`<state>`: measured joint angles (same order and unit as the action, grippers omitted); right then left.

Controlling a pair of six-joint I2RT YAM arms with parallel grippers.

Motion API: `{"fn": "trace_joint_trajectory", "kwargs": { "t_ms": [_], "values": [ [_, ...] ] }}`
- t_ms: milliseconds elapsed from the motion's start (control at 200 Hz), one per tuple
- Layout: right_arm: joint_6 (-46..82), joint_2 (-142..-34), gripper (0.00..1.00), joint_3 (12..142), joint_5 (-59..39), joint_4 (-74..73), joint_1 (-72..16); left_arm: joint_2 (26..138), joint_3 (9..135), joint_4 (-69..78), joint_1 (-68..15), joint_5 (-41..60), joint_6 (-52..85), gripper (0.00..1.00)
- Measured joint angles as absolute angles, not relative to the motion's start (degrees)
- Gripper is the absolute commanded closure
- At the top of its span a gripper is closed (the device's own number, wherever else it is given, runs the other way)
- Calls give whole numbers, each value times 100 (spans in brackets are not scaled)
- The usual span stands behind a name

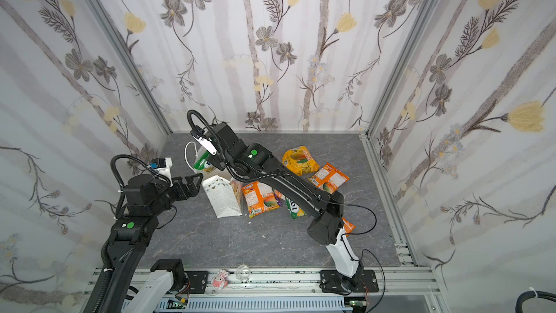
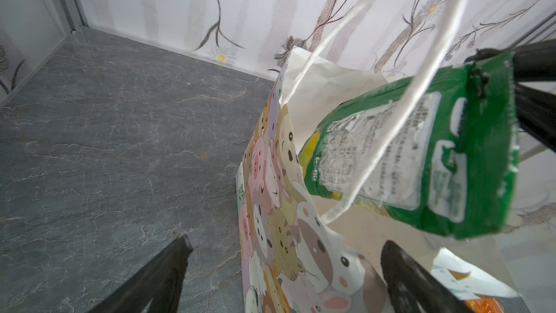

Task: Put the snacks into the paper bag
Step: 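Lower the green candy bag into the paper bag and open the right gripper, then withdraw the right gripper from the paper bag back toward the snack pile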

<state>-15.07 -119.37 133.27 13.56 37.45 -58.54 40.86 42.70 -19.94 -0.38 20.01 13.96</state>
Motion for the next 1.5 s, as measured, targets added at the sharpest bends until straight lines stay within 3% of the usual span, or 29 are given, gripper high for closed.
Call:
{"fn": "trace_joint_trajectory", "kwargs": {
  "t_ms": [709, 1159, 1504],
  "values": [
    [-1247, -12311, 100, 13329, 1085, 3568, -5662, 4202, 4270, -1994, -40, 2112, 1393, 0],
    [-1004, -12355, 78, 13332, 1085, 3454, -5645, 4167, 4270, -1994, -40, 2108, 1391, 0],
    [-945, -12221, 78, 13338, 1087, 3450, -5734, 4185, 4270, -1997, -38, 2108, 1391, 0]
  ]
}}
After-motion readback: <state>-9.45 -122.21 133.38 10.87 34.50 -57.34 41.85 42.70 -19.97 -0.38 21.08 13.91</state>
